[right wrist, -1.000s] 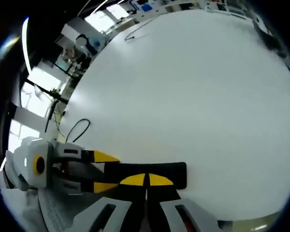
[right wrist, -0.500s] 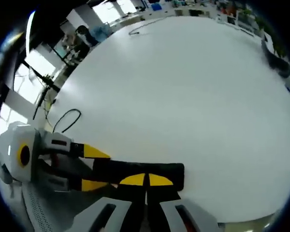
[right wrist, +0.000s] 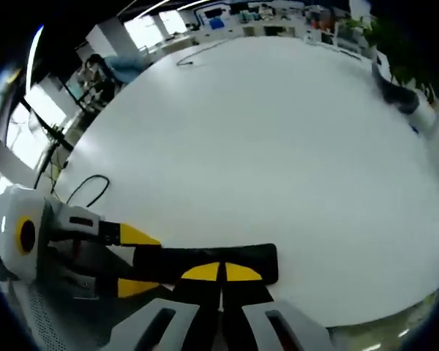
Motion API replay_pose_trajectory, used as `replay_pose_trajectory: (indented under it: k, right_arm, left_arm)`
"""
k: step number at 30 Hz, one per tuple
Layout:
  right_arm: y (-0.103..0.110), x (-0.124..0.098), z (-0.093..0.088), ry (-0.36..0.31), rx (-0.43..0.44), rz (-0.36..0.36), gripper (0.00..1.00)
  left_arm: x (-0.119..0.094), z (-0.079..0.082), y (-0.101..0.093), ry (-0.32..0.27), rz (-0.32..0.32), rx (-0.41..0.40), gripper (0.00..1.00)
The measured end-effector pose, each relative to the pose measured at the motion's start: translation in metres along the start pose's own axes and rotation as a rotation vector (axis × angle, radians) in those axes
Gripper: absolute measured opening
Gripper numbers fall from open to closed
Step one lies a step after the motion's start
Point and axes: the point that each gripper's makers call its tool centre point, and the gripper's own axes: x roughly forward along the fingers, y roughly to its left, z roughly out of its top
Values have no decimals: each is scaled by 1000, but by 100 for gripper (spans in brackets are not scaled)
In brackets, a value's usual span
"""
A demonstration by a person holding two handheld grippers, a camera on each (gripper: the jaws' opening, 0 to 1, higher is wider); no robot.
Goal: Press the specified remote control buttons in sequence, fully releasing each button before pressing the next.
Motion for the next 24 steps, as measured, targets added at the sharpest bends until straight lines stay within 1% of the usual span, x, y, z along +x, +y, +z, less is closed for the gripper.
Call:
replay_pose_trajectory:
  k: [2, 7, 10, 15, 20, 24]
  right_arm:
    - [2, 0, 0, 0, -20, -11, 0]
    - [0, 0, 0, 0, 9, -9, 0]
    - [0, 0, 0, 1, 22, -1, 0]
    - [0, 0, 0, 7, 20, 0, 0]
    - [0, 0, 0, 11, 34, -4, 0]
    - [0, 0, 0, 9, 28, -8, 0]
  left_arm:
    - [0, 0, 0, -8, 0, -2, 24]
    - [0, 1, 0, 9, 15, -21, 24]
    - [-1, 0, 1, 2, 15, -20, 24]
    - [-1, 0, 0, -10, 11, -19, 24]
    - [-1, 0, 1, -10, 7, -20, 24]
    - [0, 1, 1, -13, 2, -14, 24]
